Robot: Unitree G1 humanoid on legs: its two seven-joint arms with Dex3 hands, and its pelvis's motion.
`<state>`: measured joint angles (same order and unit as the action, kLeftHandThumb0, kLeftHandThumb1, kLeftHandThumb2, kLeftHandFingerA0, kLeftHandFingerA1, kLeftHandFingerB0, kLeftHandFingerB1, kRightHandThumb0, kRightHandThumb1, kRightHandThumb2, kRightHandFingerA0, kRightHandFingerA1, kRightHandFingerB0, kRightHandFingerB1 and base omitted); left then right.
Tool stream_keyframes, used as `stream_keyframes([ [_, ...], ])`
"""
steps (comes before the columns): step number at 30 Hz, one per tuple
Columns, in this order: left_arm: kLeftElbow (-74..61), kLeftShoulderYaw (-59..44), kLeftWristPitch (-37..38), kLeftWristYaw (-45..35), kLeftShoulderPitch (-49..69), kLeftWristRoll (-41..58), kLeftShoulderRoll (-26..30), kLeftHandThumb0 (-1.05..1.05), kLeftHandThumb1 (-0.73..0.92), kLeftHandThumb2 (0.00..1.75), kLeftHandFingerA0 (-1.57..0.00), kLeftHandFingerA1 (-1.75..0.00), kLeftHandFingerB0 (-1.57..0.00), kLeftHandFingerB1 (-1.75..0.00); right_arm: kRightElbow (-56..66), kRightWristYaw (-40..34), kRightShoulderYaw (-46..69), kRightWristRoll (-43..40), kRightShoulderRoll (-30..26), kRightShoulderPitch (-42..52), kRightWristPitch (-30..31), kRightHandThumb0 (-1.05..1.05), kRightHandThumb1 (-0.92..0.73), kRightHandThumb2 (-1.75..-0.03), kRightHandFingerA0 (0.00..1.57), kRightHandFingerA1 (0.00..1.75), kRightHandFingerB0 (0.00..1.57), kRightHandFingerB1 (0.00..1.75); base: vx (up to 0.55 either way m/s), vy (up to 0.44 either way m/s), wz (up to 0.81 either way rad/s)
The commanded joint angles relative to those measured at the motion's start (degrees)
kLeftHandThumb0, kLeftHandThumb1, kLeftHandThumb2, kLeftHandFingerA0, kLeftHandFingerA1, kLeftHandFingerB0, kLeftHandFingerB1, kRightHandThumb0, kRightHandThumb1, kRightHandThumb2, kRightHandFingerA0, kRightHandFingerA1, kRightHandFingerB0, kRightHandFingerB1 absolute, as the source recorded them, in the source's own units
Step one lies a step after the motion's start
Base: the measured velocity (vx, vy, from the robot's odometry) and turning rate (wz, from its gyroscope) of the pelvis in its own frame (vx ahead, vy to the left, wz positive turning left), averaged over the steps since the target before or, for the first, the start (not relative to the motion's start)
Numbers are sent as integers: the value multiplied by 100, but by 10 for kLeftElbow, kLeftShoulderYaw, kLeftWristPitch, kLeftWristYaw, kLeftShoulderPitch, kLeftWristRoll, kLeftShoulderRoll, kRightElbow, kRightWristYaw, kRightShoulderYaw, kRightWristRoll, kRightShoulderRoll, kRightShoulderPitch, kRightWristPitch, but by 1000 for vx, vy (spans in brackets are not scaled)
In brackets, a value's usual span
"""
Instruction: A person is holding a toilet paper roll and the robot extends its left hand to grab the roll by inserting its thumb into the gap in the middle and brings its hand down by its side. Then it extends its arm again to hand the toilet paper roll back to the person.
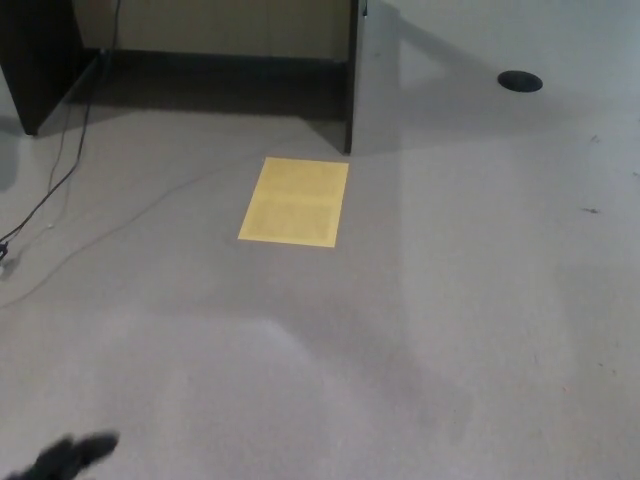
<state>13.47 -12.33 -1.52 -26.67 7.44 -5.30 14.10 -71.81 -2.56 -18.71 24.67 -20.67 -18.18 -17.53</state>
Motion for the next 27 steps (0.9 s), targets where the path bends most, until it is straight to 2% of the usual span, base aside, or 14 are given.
stream_keyframes([
  [1,267,-43,186,174,30,-20,19,-16,42,89,-4,-49,0,-47,-13,4,6,0,-17,4,7,-36,-67,-60,73,60,55,43,0,0,0],
  [3,281,-37,192,179,29,-26,23,-16,42,89,-4,-49,0,-47,-13,4,6,0,-17,8,6,-36,-67,-61,72,58,54,43,0,0,0],
  [4,287,-34,195,183,28,-28,26,-27,46,56,-18,-35,-14,-28,-13,3,5,0,-16,10,6,-36,-67,-61,72,58,54,43,0,0,0],
  [22,373,-10,256,195,-14,-10,47,-27,43,56,-18,-34,-15,-29,-14,7,9,-1,-13,-4,17,-36,-68,-61,73,62,57,42,0,0,0],
  [23,374,-6,252,197,-15,-13,48,-16,36,87,-8,-50,-6,-49,-12,9,12,-3,-13,-3,17,-36,-67,-61,73,63,57,43,0,0,0],
  [24,375,-4,254,197,-15,-13,48,-16,35,86,-9,-51,-7,-50,-12,10,12,-3,-14,-3,17,-36,-68,-60,72,59,56,43,0,0,0],
  [25,379,-1,257,198,-16,-11,50,-29,41,57,-21,-36,-15,-30,-12,10,13,-3,-14,-3,16,-36,-68,-61,72,60,57,43,0,0,0],
  [27,382,1,259,199,-17,-10,51,-29,41,57,-21,-36,-15,-30,-11,10,13,-2,-14,-3,16,-36,-68,-61,72,60,57,43,0,0,0],
])
